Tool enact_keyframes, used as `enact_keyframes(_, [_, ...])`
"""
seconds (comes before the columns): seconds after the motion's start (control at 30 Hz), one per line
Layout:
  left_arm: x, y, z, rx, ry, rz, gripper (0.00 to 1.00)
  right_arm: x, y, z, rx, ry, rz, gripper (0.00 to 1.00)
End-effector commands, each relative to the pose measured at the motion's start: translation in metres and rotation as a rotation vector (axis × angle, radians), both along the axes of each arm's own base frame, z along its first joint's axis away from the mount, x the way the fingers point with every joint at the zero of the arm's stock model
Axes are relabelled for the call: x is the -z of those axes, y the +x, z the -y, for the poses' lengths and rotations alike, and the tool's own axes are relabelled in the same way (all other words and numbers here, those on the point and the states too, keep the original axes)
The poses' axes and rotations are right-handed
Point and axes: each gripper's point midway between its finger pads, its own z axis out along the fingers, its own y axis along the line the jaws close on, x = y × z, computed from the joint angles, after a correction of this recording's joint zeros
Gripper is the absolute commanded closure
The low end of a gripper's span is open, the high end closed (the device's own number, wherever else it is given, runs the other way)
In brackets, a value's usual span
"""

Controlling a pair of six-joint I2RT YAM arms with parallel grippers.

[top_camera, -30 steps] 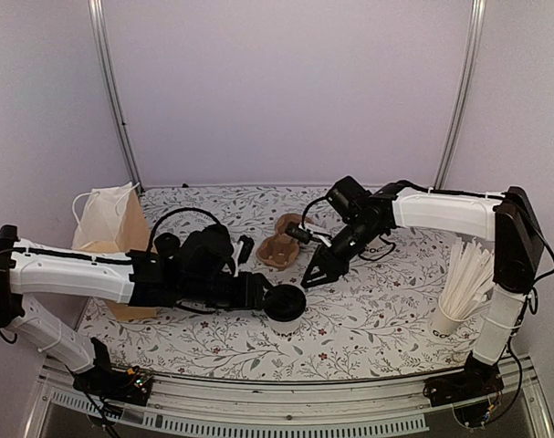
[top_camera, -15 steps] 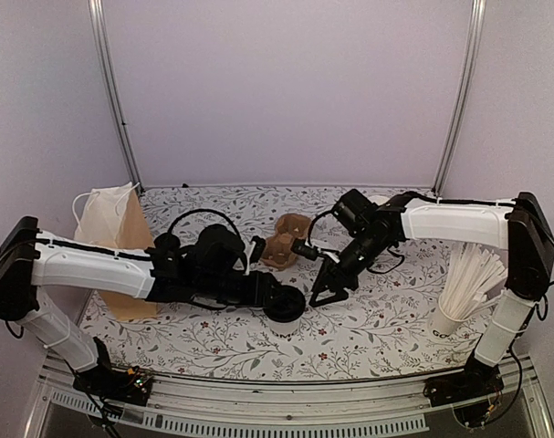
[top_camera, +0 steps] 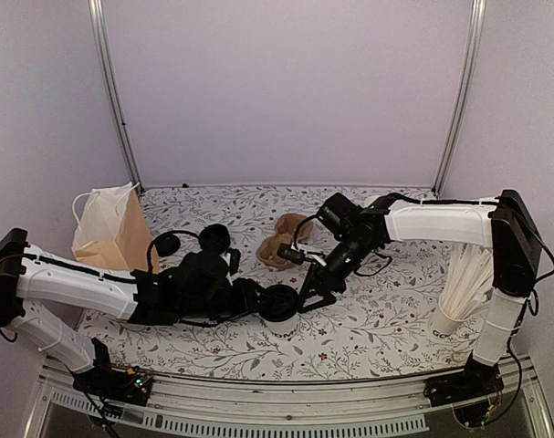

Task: Pack the takeout coffee

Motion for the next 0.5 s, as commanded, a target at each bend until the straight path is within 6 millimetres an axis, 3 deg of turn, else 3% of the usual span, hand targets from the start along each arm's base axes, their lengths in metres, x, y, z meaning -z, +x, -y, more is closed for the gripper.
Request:
enact_keyframes(0.0, [0.030,-0.008,-0.017,-0.056,0.079,-0.066,0.59,0.003,-0.011,-0.007,-0.011,-0.004,-0.086,0.33])
enact_keyframes(0.47, [0.014,-0.008,-0.006,-0.037,0.119,-0.002,0.63,0.005,-0.011,-0.013,0.015,-0.008,-0.153,0.28])
